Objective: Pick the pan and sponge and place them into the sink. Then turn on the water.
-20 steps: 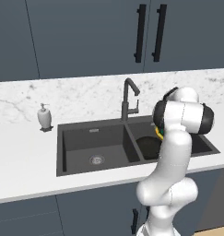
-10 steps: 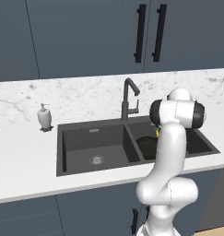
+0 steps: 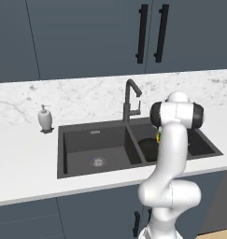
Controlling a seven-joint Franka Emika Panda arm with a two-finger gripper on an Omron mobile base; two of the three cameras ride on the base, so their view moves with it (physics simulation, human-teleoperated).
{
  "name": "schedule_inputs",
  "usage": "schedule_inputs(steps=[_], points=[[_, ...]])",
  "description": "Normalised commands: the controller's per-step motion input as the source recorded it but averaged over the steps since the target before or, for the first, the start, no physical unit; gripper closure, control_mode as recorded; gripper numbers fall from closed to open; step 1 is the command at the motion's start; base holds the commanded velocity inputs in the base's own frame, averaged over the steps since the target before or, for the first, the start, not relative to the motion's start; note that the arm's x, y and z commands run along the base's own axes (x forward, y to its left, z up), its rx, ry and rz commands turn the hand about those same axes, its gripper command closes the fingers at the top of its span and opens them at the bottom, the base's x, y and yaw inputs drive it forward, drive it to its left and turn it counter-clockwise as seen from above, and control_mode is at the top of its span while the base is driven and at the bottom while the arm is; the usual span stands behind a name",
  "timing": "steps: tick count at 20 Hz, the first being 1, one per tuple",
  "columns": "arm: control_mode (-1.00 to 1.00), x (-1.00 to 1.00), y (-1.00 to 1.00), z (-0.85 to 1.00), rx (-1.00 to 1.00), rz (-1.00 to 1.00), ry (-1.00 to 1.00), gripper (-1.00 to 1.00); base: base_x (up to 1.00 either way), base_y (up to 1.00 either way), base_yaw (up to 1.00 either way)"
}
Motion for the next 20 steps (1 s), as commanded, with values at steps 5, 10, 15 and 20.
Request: schedule_inputs(steps=[5,10,15,20], points=[[-1.0,0.43,-0.26,-0.48,-0.04,-0.06,0.09,1.0,0.0,0.0,0.0],[-1.0,0.42,-0.36,-0.55,0.0,-0.01,0.06,1.0,0.0,0.0,0.0],[-1.0,0.37,-0.14,-0.64,0.0,0.0,0.04,1.0,0.0,0.0,0.0],[-1.0,0.38,0.0,-0.42,0.0,0.0,0.03,-1.0,0.0,0.0,0.0]])
